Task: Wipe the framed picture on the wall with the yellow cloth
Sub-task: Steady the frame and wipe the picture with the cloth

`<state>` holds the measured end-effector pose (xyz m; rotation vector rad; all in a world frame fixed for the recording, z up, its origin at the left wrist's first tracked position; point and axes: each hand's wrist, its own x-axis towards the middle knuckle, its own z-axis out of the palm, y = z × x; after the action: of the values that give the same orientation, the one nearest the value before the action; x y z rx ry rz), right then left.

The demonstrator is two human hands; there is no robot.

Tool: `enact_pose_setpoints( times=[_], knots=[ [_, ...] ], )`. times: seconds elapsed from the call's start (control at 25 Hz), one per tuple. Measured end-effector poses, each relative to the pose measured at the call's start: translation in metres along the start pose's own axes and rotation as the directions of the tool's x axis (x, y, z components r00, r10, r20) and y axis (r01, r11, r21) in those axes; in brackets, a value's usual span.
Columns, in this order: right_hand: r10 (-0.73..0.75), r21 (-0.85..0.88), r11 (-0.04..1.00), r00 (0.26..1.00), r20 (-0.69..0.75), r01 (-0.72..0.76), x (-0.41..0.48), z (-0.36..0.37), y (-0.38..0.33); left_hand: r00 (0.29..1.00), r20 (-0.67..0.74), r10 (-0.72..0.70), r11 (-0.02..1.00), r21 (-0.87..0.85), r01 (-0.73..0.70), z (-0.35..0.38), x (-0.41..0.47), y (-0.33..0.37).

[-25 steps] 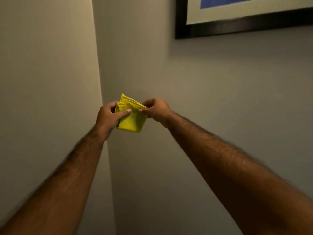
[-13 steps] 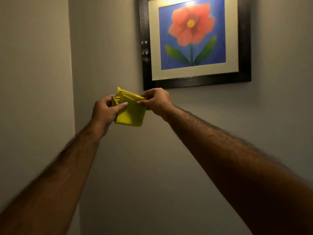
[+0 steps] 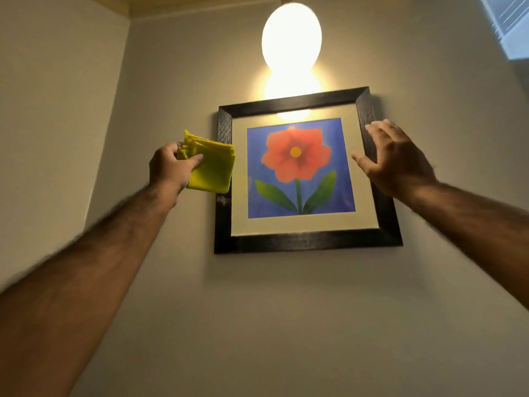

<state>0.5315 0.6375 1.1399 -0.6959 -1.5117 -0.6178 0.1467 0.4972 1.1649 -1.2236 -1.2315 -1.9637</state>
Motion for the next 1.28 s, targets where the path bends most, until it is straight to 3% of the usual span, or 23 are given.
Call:
enact_pose_setpoints(
  times=[0.2, 0.32, 0.4, 0.52, 0.6, 0.64, 0.76, 0.96, 1.28],
  knots=[
    [0.000, -0.169, 0.985, 0.988, 0.153, 0.026, 0.011, 0.020, 0.036, 0.997, -0.075, 0.006, 0.993, 0.121, 0.003, 0.037, 0.026, -0.004],
    [0.043, -0.143, 0.990, 0.968, 0.246, -0.008, 0.003, 0.049, 0.041, 0.999, -0.032, -0.005, 0.990, 0.143, 0.010, 0.052, 0.026, -0.007],
    [0.071, -0.102, 0.994, 0.965, 0.252, -0.046, -0.003, 0.067, 0.047, 0.993, -0.050, 0.104, 0.959, 0.269, -0.087, 0.058, 0.021, -0.007],
    [0.046, -0.101, 0.994, 0.982, 0.186, -0.028, -0.012, 0.089, 0.055, 0.865, -0.056, 0.498, 0.712, 0.596, -0.371, 0.067, 0.011, -0.014],
    [0.028, -0.123, 0.992, 0.991, 0.128, -0.013, -0.015, 0.099, 0.059, 0.741, 0.119, 0.661, 0.536, 0.616, -0.577, 0.078, 0.001, -0.018],
    [0.020, -0.137, 0.991, 0.995, 0.099, -0.006, -0.015, 0.102, 0.060, 0.705, 0.171, 0.689, 0.499, 0.594, -0.631, 0.083, -0.005, -0.024],
    [-0.002, -0.169, 0.986, 1.000, 0.028, 0.007, -0.014, 0.111, 0.065, 0.683, 0.248, 0.687, 0.494, 0.530, -0.689, 0.092, -0.022, -0.056],
    [-0.027, -0.168, 0.986, 0.999, -0.018, 0.024, -0.012, 0.119, 0.072, 0.802, 0.346, 0.486, 0.692, 0.408, -0.595, 0.085, -0.050, -0.078],
    [-0.025, -0.152, 0.988, 0.999, -0.020, 0.022, -0.015, 0.118, 0.068, 0.867, 0.403, 0.292, 0.767, 0.443, -0.464, 0.047, -0.209, -0.140]
  ],
)
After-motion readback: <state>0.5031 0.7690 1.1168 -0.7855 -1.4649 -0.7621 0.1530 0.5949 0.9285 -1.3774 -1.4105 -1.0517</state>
